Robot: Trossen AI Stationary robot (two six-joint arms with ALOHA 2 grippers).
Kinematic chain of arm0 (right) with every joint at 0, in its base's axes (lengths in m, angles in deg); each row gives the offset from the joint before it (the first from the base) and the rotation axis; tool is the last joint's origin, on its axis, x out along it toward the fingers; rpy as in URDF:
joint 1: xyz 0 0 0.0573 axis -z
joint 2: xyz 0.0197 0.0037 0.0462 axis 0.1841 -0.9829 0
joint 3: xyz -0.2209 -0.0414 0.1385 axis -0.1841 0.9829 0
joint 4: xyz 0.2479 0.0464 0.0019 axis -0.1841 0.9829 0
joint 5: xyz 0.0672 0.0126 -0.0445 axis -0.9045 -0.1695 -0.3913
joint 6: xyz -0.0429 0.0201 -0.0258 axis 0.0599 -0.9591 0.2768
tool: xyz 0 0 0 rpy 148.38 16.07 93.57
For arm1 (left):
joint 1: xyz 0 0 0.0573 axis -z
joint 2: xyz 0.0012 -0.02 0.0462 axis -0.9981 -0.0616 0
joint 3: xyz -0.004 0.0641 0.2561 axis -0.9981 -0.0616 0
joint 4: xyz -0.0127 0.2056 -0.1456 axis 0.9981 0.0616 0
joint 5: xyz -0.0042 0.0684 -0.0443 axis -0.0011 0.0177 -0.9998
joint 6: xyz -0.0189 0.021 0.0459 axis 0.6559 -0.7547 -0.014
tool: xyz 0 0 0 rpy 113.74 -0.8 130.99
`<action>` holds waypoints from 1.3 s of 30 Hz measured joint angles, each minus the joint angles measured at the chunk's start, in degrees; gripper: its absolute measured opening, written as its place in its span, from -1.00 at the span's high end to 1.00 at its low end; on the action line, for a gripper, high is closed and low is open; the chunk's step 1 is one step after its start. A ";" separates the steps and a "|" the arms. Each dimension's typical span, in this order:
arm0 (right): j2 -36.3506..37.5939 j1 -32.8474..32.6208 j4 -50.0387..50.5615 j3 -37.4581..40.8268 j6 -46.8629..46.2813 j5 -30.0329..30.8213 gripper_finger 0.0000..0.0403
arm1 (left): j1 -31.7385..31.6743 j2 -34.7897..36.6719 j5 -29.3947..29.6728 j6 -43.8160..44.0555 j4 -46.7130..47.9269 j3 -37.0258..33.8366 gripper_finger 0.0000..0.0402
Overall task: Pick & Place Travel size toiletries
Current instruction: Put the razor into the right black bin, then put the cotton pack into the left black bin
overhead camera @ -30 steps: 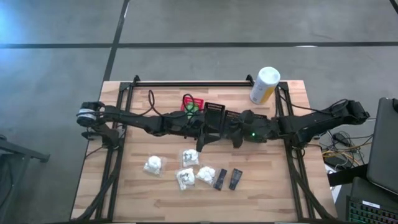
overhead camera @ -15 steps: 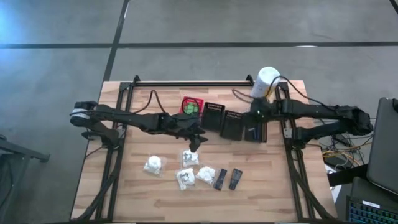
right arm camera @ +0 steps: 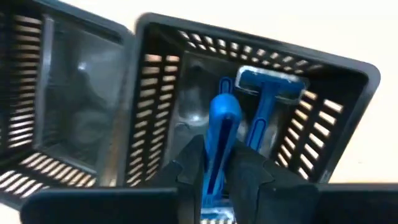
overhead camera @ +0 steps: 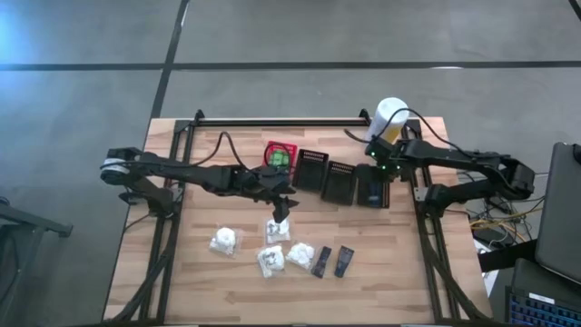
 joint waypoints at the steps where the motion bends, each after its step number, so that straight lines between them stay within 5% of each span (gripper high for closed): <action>1: -0.29 0.00 0.07 0.23 -0.22 0.00 0.74 | -0.03 0.00 0.22 -0.44 0.01 0.00 -0.03; 14: -0.59 -0.58 0.09 0.44 1.12 0.01 0.18 | -0.73 0.29 0.37 -3.38 2.68 0.00 -0.03; 29: 0.47 -15.70 -0.42 -5.32 1.64 8.35 -0.23 | 1.45 4.58 -4.70 -9.18 45.99 -0.13 -0.03; 39: 0.38 -27.36 -6.60 -5.60 -1.39 10.82 -0.39 | 5.01 4.70 -8.44 -7.17 53.60 -0.21 -0.03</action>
